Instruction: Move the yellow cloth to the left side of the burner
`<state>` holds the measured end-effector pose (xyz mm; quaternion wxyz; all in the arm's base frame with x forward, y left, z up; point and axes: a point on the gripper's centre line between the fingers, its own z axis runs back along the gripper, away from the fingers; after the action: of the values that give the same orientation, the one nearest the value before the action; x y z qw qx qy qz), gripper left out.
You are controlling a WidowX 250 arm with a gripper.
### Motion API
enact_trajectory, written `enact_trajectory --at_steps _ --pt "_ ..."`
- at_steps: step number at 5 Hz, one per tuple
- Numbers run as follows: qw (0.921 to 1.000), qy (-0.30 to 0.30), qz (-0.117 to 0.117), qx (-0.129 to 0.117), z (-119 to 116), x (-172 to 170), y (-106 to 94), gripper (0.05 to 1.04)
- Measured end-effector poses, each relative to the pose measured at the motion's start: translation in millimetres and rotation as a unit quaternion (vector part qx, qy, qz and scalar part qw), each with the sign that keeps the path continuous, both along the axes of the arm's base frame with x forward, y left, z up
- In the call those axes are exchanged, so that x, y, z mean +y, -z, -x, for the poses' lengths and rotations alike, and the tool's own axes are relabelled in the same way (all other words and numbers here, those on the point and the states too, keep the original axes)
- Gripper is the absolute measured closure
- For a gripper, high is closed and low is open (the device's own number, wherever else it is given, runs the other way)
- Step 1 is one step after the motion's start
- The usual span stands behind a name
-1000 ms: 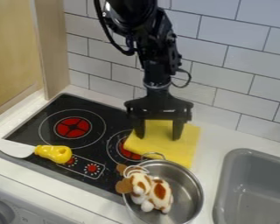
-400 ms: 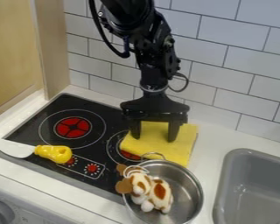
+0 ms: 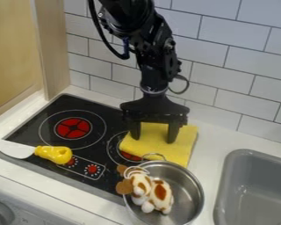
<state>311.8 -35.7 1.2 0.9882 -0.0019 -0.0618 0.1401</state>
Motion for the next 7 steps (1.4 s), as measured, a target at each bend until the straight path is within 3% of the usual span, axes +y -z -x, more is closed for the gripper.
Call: enact_trajectory --at_steps 4,7 --pt "0.9959 -0.089 0.002 0.01 13 78 -1.4 0.085" --pt "0.9851 -0.172 0.002 0.008 12 162 -2.8 0.085"
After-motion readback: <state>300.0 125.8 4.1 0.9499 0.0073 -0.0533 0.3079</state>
